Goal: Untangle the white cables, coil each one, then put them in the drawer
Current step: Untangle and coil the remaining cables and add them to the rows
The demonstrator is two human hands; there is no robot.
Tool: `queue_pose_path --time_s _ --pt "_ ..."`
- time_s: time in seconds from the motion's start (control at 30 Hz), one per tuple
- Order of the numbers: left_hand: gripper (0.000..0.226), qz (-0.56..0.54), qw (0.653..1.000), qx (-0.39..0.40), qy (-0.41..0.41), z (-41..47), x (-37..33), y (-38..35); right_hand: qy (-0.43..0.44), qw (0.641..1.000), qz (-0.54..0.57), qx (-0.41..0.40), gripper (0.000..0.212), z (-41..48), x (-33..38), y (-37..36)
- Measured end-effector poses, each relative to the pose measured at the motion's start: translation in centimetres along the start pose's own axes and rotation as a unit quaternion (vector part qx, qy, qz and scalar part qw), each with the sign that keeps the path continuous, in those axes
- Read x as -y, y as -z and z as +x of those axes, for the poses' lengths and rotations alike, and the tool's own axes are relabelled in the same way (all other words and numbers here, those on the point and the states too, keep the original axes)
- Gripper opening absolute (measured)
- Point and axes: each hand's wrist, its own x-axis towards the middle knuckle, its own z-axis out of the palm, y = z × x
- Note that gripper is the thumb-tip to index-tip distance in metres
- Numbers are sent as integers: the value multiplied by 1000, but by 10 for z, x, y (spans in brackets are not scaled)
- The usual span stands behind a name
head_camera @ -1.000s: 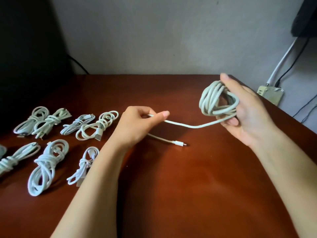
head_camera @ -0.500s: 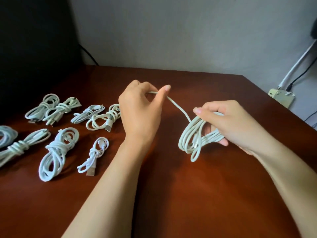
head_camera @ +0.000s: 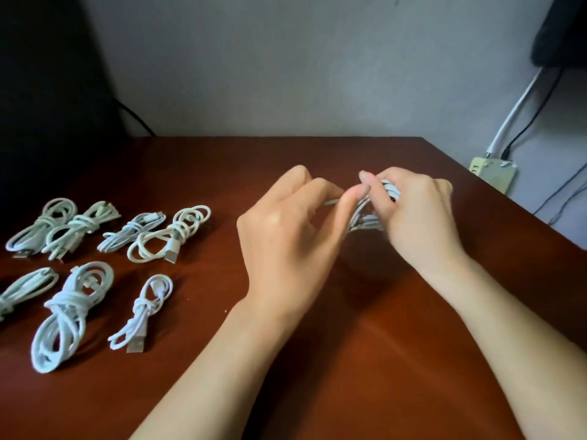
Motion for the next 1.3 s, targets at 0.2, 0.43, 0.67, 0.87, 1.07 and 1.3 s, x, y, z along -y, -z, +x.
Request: queue_pose_path --time_s 0.2,0.43,0.67,0.87,1.07,1.3 --pt "24 -43 989 136 38 -9 -11 -9 -28 991 40 -127 45 14 -27 -12" --pt "22 -97 968 231 33 -14 -13 -12 -111 954 206 -187 41 15 -22 -3" --pt "32 -39 956 292 5 -21 -12 -15 -134 917 336 -171 37 15 -14 -4" --pt "15 -107 947 281 117 -21 -22 -11 -11 969 194 -155 32 12 -16 -5" --pt "13 -191 942 221 167 -11 -25 -9 76 975 153 -144 40 8 -15 -10" --pt "21 -200 953 195 120 -6 -16 0 50 986 104 -117 49 11 -15 -11"
